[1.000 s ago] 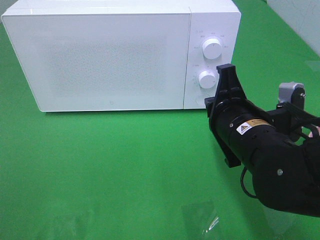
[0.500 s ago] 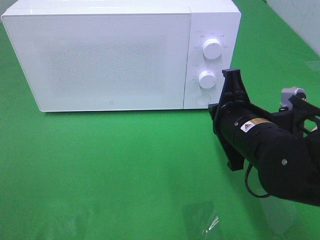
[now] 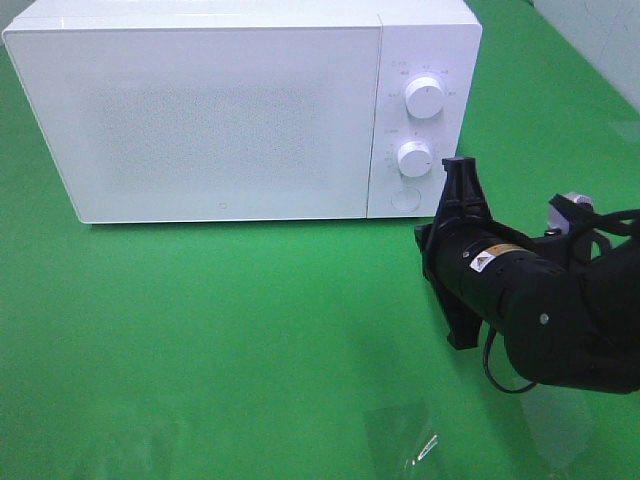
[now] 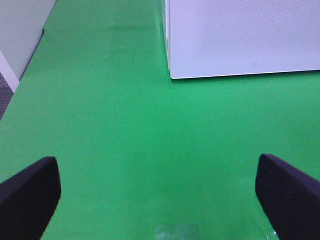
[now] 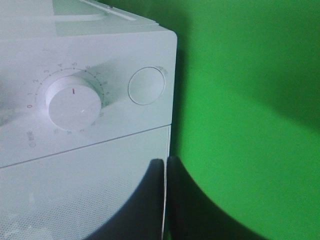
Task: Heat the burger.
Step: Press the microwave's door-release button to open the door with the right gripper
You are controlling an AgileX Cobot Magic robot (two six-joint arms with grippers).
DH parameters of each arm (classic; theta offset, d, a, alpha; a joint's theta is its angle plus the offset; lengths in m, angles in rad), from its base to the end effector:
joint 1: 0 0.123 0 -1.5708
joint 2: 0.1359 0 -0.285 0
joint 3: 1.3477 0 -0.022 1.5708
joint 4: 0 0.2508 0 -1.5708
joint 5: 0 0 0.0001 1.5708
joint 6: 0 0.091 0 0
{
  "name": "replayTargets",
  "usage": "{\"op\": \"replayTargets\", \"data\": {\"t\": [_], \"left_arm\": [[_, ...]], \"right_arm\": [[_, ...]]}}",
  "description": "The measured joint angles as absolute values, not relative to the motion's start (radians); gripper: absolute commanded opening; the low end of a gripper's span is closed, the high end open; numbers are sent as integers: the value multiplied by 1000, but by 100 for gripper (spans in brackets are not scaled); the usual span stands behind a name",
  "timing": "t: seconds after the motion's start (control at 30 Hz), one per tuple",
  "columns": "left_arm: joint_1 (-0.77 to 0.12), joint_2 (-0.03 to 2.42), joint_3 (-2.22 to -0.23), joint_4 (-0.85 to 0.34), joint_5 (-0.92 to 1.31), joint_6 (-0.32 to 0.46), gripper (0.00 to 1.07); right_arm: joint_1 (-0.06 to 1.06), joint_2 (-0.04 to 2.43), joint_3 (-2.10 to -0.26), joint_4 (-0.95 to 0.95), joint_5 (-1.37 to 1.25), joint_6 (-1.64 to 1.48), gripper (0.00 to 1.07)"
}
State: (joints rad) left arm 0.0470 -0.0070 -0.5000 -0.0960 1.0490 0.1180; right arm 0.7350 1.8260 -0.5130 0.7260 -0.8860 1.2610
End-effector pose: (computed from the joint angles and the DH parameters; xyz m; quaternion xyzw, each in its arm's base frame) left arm -0.0053 -0.0078 0.2785 0.0318 0.8467 -0.0042 0.5310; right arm 0.2415 0.1552 0.1215 0.5288 0.6481 0.4022 0.3723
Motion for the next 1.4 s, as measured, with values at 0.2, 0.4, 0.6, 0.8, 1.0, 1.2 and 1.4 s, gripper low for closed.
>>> {"op": "replayTargets", "data": {"t": [0.2, 0.4, 0.6, 0.8, 1.0, 1.2, 1.4], "left_arm": [[47, -7, -500, -96, 1049, 118, 98], [47, -7, -500, -96, 1049, 118, 98], [47, -7, -500, -96, 1049, 118, 98], [47, -7, -500, -96, 1049, 118, 98], [47, -7, -500, -96, 1049, 118, 98], [47, -7, -500, -96, 1049, 119, 98], [47, -7, -500, -96, 1049, 119, 98]], "right_arm": [[716, 1876, -559, 688, -870, 1277, 0], [667, 1933, -623, 668, -836, 1278, 0], [632, 1969, -670, 642, -813, 1270, 0], [620, 2000, -718, 644, -809, 1255, 0], [611, 2035, -758, 650, -811, 1250, 0], [610, 2058, -782, 679, -836, 1221, 0], [605, 2068, -784, 689, -859, 1208, 0]]}}
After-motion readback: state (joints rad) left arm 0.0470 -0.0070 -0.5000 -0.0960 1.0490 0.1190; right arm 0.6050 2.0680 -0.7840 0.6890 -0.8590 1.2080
